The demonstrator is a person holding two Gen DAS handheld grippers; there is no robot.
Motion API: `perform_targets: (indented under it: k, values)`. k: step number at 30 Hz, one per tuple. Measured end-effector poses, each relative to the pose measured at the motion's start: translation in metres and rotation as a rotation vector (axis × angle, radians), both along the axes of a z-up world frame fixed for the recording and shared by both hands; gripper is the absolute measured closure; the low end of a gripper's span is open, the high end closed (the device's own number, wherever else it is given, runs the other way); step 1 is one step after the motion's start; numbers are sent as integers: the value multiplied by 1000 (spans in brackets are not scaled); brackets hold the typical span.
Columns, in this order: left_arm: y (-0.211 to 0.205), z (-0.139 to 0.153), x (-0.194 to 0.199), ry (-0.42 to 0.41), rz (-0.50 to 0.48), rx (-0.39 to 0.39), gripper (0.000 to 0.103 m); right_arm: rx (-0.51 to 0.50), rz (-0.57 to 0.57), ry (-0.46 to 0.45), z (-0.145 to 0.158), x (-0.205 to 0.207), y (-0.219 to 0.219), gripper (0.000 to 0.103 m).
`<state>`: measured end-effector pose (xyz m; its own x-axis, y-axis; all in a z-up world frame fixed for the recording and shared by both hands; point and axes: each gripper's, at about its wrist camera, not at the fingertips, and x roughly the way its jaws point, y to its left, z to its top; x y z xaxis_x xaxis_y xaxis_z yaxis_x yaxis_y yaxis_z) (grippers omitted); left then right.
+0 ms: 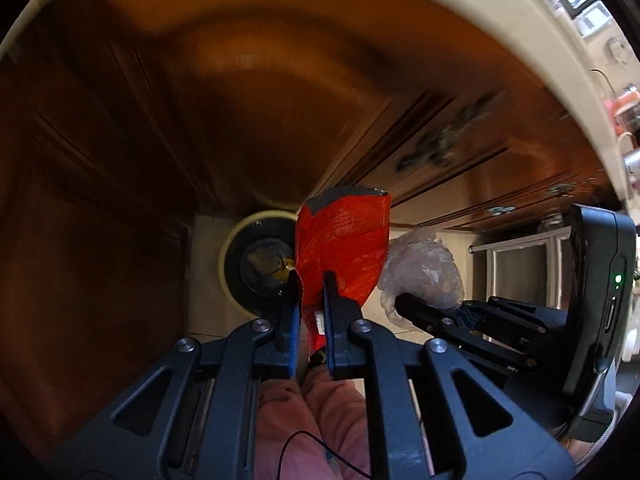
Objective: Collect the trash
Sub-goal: 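Carry the red bag and clear bag down over the bin with both tools, then open both tools to drop the red and clear bags into the bin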
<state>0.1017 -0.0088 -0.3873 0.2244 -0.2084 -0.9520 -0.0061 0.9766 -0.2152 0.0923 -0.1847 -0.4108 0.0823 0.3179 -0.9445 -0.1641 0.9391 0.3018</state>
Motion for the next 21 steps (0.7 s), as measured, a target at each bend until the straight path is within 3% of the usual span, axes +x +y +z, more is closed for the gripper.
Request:
perform_targets:
  k: [15,21]
  values:
    - [-3,-190,4,89,73,37,96,-11,0,84,-184,27,-9,95]
    - [1,-240,5,102,85,55,96,-20,9,81,-223,37,2,95]
